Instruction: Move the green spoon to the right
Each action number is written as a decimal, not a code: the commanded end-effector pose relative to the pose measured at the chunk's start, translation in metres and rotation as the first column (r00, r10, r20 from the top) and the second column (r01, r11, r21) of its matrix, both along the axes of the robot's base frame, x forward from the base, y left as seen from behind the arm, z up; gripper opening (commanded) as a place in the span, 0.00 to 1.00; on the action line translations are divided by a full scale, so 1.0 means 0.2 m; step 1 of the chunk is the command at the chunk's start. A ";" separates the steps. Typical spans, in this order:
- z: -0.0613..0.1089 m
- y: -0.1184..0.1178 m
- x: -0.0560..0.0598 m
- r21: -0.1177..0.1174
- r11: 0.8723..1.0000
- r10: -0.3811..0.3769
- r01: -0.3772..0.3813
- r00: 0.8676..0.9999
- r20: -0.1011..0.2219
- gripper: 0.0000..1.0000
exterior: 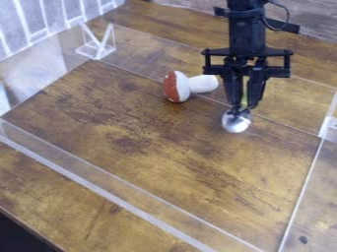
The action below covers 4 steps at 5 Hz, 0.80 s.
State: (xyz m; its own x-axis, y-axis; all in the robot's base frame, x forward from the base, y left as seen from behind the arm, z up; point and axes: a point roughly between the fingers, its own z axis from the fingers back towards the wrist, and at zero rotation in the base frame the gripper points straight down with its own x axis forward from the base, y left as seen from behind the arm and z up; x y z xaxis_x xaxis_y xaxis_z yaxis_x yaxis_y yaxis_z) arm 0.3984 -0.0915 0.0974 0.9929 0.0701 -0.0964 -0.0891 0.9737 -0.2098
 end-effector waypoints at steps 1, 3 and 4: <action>0.12 -0.01 0.03 0.010 0.998 -0.057 0.056 0.995 0.083 0.00; 0.26 0.07 0.02 0.022 0.985 -0.173 0.172 0.980 0.098 0.00; 0.25 0.12 0.00 0.015 0.990 -0.139 0.138 0.984 0.107 0.00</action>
